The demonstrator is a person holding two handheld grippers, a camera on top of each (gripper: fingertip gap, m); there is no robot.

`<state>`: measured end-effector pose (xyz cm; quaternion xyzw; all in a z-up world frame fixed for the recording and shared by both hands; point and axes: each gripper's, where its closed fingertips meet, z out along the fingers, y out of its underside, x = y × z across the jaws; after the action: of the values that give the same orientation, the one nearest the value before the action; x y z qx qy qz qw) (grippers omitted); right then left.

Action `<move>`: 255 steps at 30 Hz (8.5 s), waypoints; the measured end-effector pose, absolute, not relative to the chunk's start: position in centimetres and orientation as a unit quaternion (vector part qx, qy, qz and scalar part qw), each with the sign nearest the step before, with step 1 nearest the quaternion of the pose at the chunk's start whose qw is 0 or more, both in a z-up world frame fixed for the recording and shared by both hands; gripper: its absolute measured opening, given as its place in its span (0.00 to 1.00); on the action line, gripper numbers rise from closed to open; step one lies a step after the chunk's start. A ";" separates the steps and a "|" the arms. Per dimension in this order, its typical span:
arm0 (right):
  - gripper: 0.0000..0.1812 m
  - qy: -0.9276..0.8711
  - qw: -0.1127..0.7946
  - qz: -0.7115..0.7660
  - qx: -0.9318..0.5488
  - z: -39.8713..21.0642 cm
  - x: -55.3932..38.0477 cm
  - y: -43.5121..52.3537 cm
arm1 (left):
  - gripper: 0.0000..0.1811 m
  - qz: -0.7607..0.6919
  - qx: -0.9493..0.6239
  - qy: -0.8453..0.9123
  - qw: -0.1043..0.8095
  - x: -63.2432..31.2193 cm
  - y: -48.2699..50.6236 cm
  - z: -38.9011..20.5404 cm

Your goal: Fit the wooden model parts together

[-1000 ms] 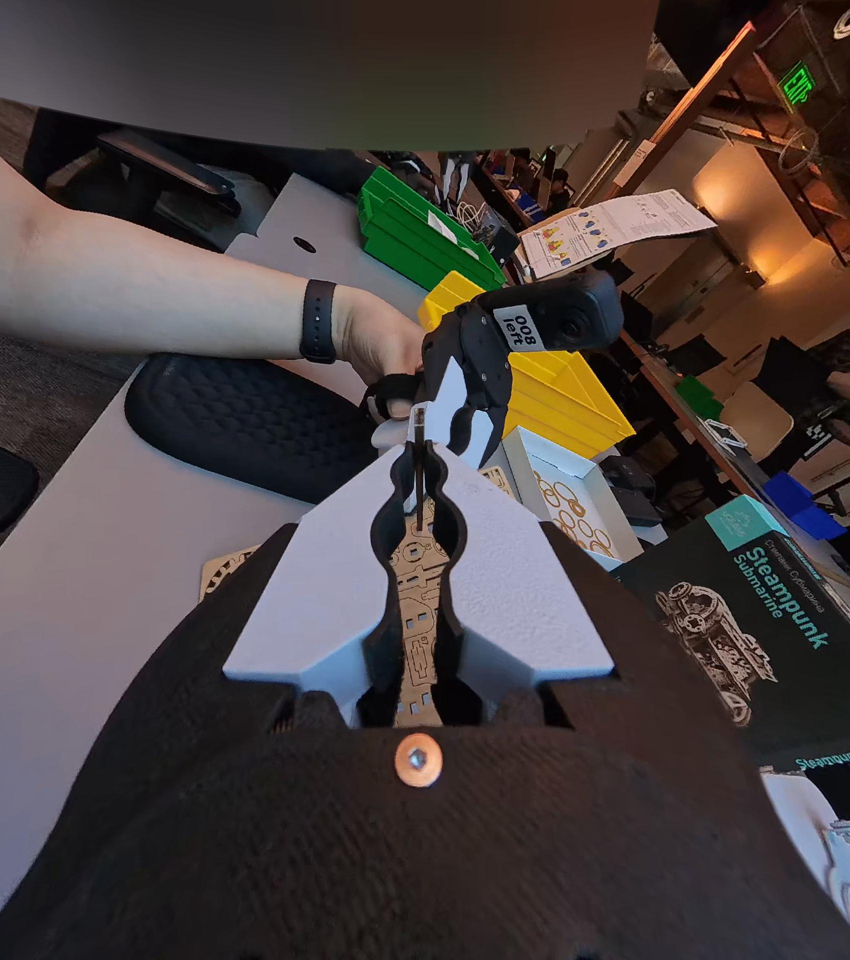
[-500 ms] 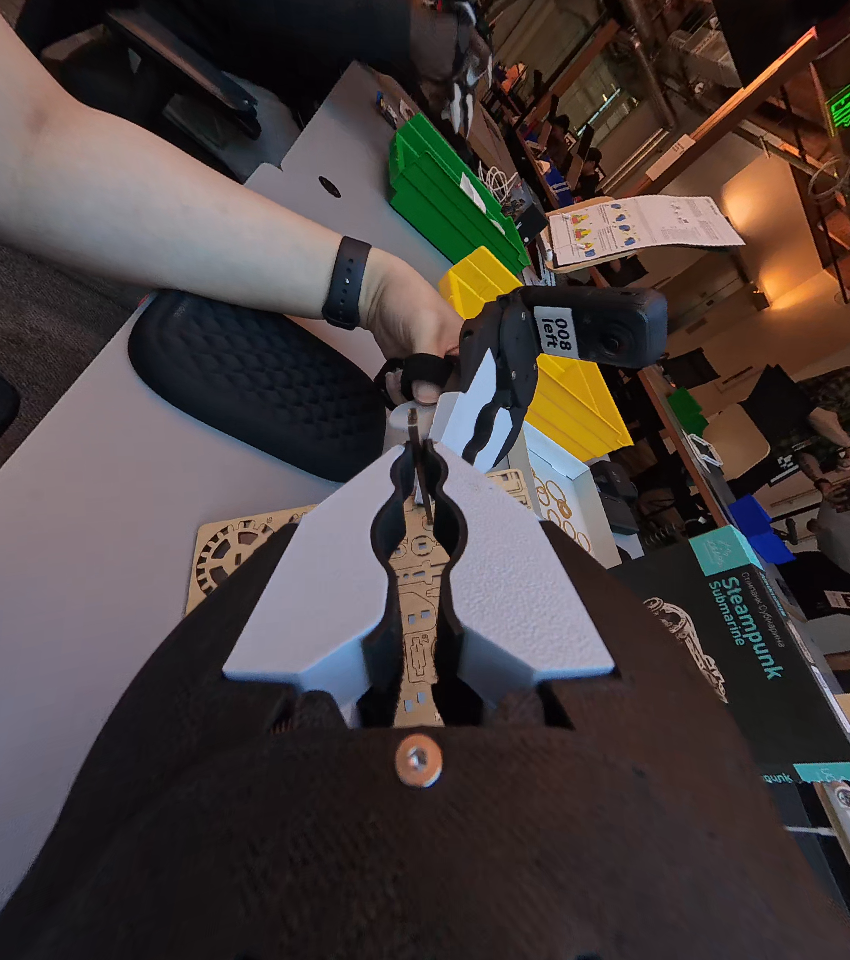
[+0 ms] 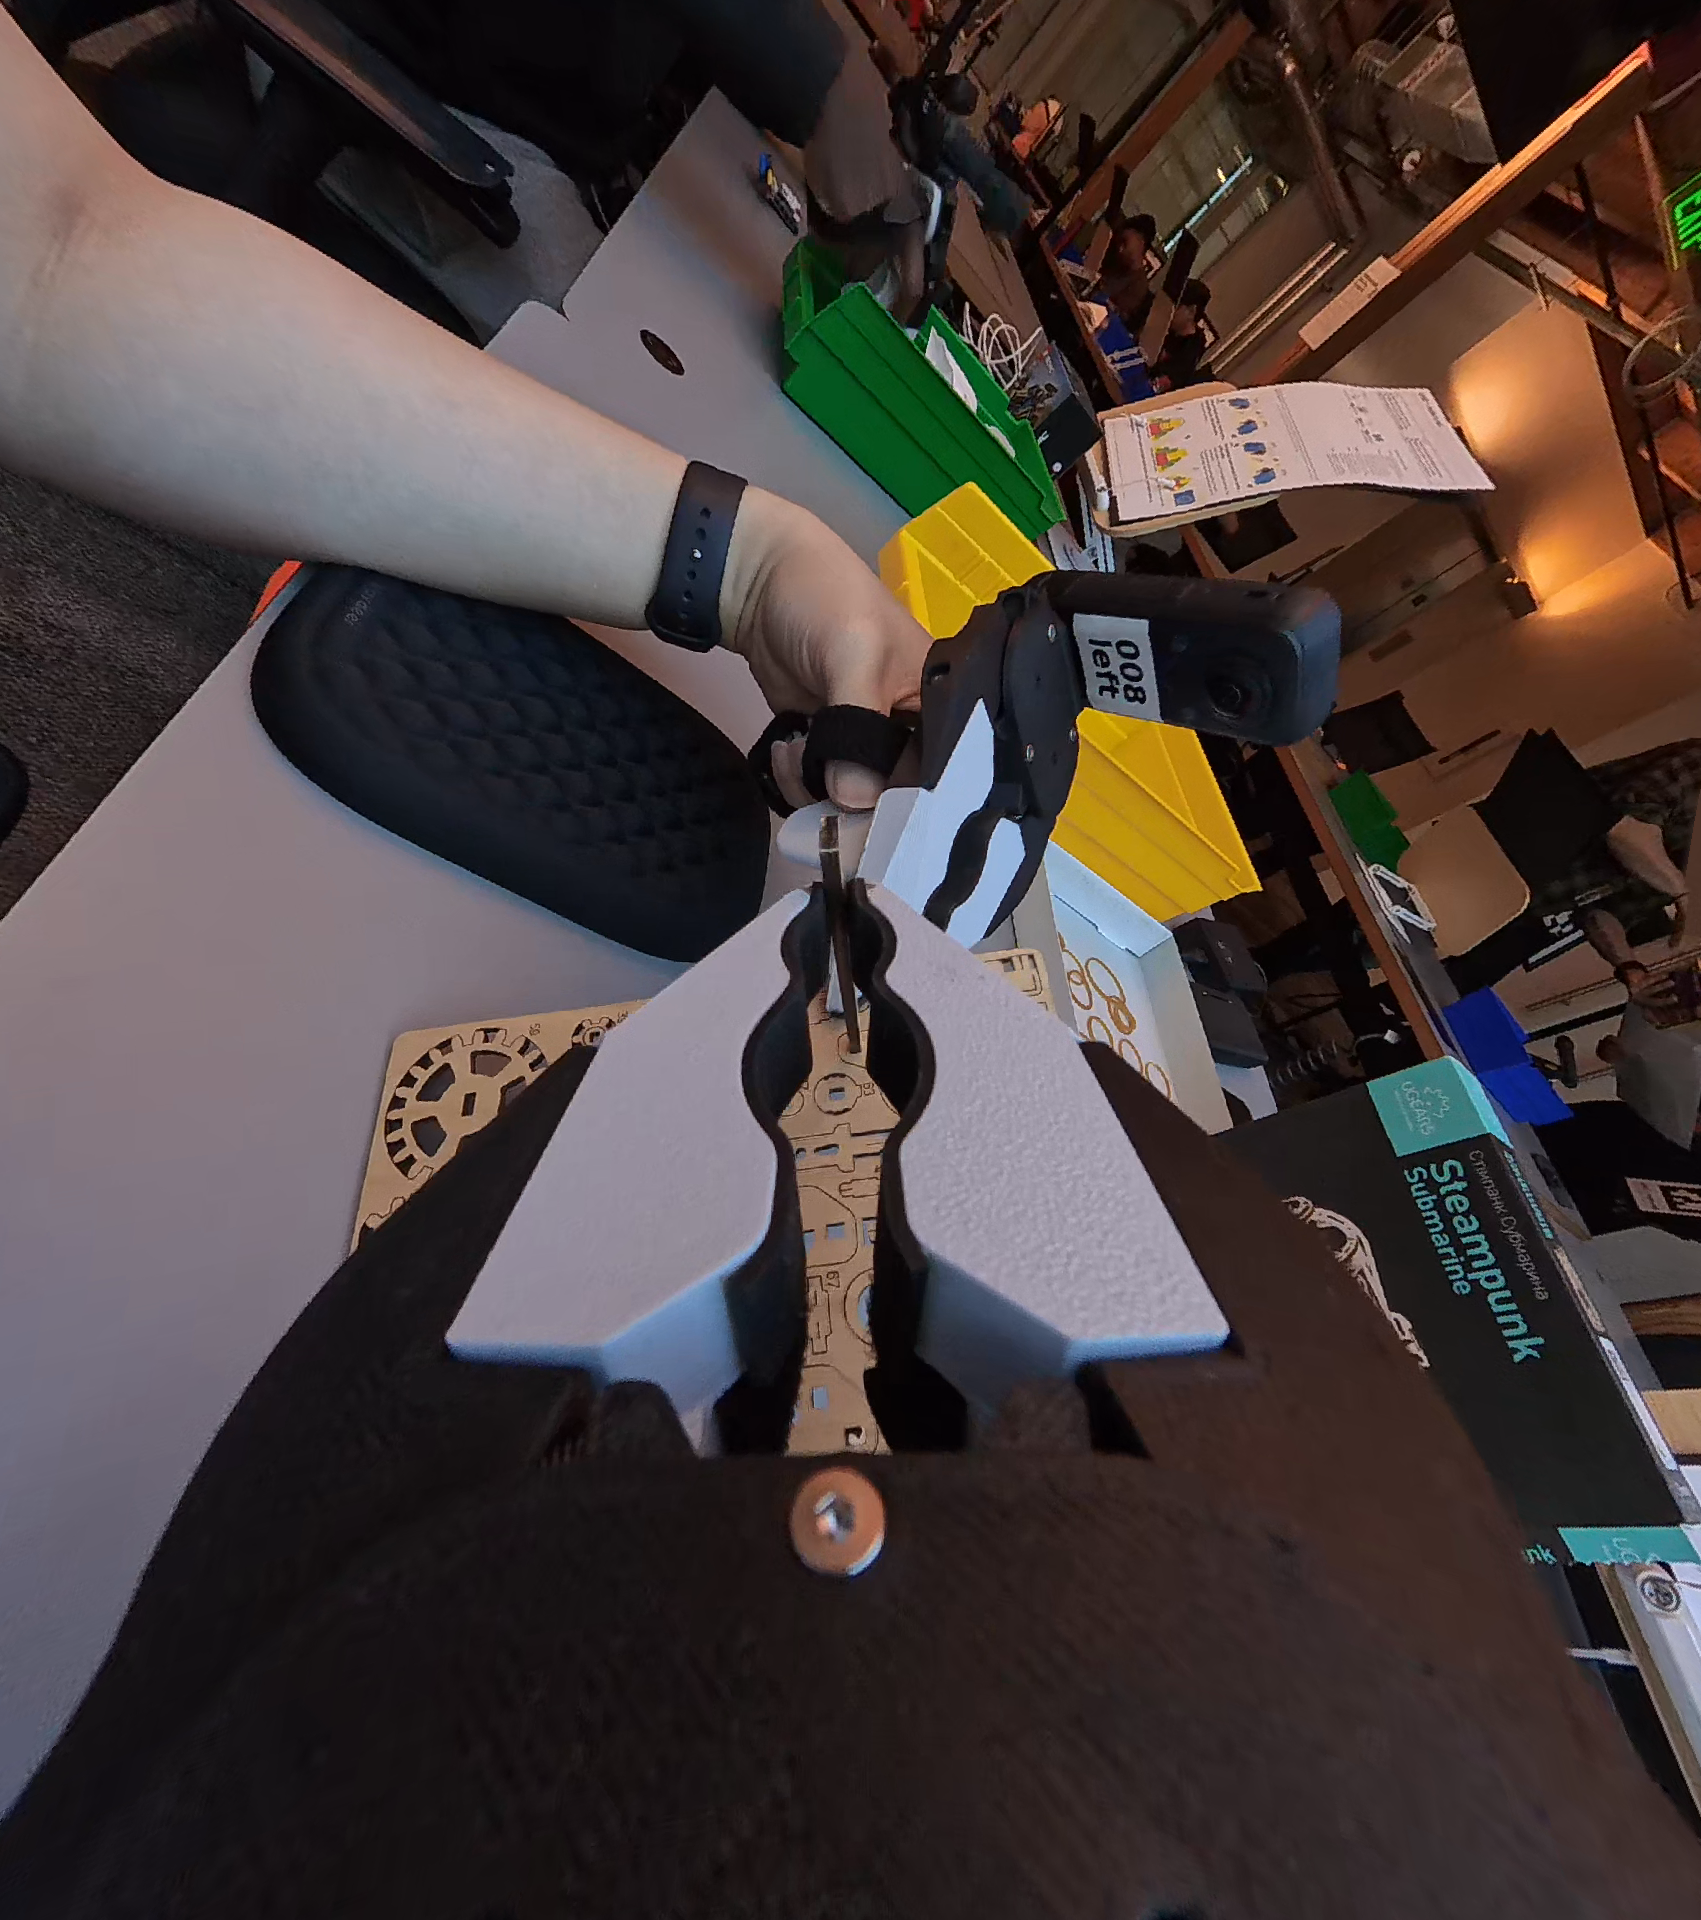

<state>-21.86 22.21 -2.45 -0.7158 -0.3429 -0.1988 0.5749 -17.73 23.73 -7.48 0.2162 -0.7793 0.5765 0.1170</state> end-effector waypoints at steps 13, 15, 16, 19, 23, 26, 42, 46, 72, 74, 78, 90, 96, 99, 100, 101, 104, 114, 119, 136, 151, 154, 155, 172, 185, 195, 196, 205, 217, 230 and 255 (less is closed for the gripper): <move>0.01 -0.338 0.570 -0.186 -0.725 -3.3 -21.5 22.6 | 0.02 0.569 0.220 -0.782 0.127 -17.8 23.6 -7.8; 0.00 -0.339 0.569 -0.192 -0.724 -3.2 -21.6 22.6 | 0.02 0.569 0.221 -0.781 0.131 -17.9 23.6 -7.8; 0.00 -0.336 0.568 -0.192 -0.727 -3.2 -21.5 22.6 | 0.02 0.569 0.222 -0.780 0.135 -17.9 23.5 -7.8; 0.01 -0.316 0.572 -0.173 -0.737 -3.0 -21.4 22.7 | 0.02 0.568 0.222 -0.781 0.134 -17.9 23.6 -7.8; 0.01 -0.278 0.587 -0.144 -0.747 -2.5 -20.9 22.8 | 0.02 0.574 0.219 -0.779 0.126 -17.8 23.6 -7.5; 0.00 -0.315 0.571 -0.198 -0.732 -2.9 -21.3 22.9 | 0.01 0.573 0.228 -0.776 0.133 -17.7 23.7 -7.5; 0.00 -0.341 0.554 -0.267 -0.711 -2.9 -21.5 23.4 | 0.01 0.573 0.252 -0.765 0.153 -17.5 24.1 -7.5; 0.01 -0.195 0.603 -0.099 -0.767 -2.4 -19.5 23.7 | 0.01 0.568 0.263 -0.768 0.139 -17.0 24.3 -7.7; 0.01 -0.275 0.596 -0.187 -0.731 -2.7 -20.4 23.2 | 0.01 0.554 0.302 -0.750 0.198 -16.8 24.0 -9.0; 0.01 -0.272 0.595 -0.186 -0.733 -2.9 -20.3 23.3 | 0.01 0.552 0.300 -0.754 0.193 -16.8 24.1 -9.1; 0.01 -0.275 0.588 -0.192 -0.736 -2.9 -20.5 23.4 | 0.01 0.552 0.304 -0.750 0.199 -16.8 24.1 -9.1; 0.00 -0.258 0.573 -0.210 -0.749 -3.4 -20.0 23.9 | 0.01 0.551 0.296 -0.754 0.197 -16.9 23.9 -8.9; 0.00 -0.245 0.577 -0.201 -0.753 -3.0 -20.2 24.0 | 0.01 0.559 0.294 -0.748 0.204 -17.1 23.9 -8.5; 0.01 -0.353 0.506 -0.331 -0.714 -4.7 -20.9 24.1 | 0.00 0.552 0.315 -0.743 0.212 -16.8 24.1 -9.0; 0.00 -0.349 0.510 -0.327 -0.715 -4.7 -21.1 24.2 | 0.00 0.551 0.315 -0.742 0.216 -16.8 24.2 -9.0; 0.00 -0.324 0.528 -0.296 -0.727 -4.3 -20.9 24.1 | 0.00 0.550 0.313 -0.743 0.219 -17.0 24.1 -9.0; 0.00 -0.239 0.594 -0.172 -0.749 -2.4 -20.3 23.5 | 0.00 0.564 0.292 -0.740 0.222 -17.5 23.8 -8.2; 0.00 -0.241 0.649 -0.164 -0.703 1.9 -20.8 22.6 | 0.02 0.513 0.336 -0.762 0.207 -16.6 24.3 -10.8; 0.01 -0.217 0.646 -0.133 -0.720 1.7 -19.0 23.1 | 0.02 0.524 0.316 -0.766 0.198 -16.8 24.0 -10.1; 0.01 -0.224 0.610 -0.149 -0.745 -0.6 -17.9 24.6 | 0.02 0.526 0.300 -0.772 0.191 -17.2 23.9 -9.8; 0.01 -0.254 0.577 -0.182 -0.754 -1.3 -18.4 25.1 | 0.02 0.527 0.296 -0.775 0.187 -17.3 23.9 -9.6; 0.01 -0.242 0.543 -0.161 -0.788 -3.8 -17.4 25.6 | 0.04 0.501 0.299 -0.797 0.156 -17.0 24.2 -10.6; 0.01 -0.238 0.545 -0.159 -0.788 -3.7 -17.3 25.6 | 0.04 0.492 0.301 -0.801 0.160 -17.1 24.2 -11.0; 0.00 -0.200 0.591 -0.177 -0.761 -0.9 -18.4 25.7 | 0.00 0.548 0.315 -0.744 0.216 -17.0 24.0 -8.9; 0.01 -0.197 0.611 -0.137 -0.755 -0.9 -18.3 25.1 | 0.01 0.597 0.313 -0.710 0.201 -15.8 23.9 -7.1; 0.00 -0.220 0.605 -0.163 -0.748 -0.9 -19.2 25.2 | 0.00 0.601 0.330 -0.688 0.236 -16.1 24.2 -6.9; 0.00 -0.242 0.597 -0.174 -0.745 -1.2 -19.4 25.1 | 0.00 0.600 0.330 -0.690 0.235 -16.1 24.2 -6.9; 0.00 -0.210 0.669 -0.106 -0.705 2.3 -20.6 24.3 | 0.01 0.534 0.364 -0.741 0.182 -15.4 24.4 -9.9; 0.01 -0.068 0.650 -0.279 -0.704 5.1 -9.3 12.1 | 0.00 0.621 0.308 -0.683 0.228 -16.5 24.3 -5.5; 0.08 -0.243 0.283 -0.363 -0.854 -15.3 -4.3 6.7 | 0.00 0.627 0.287 -0.694 0.208 -17.0 24.8 -4.8; 0.28 0.058 0.605 0.175 -0.775 -4.6 -10.3 10.9 | 0.00 0.624 0.287 -0.708 0.164 -15.7 21.9 -5.2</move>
<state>-10.33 10.87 -4.61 -0.7747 0.0580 0.1751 0.6049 -15.69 21.91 -5.23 0.2873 -0.7079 0.6240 0.1641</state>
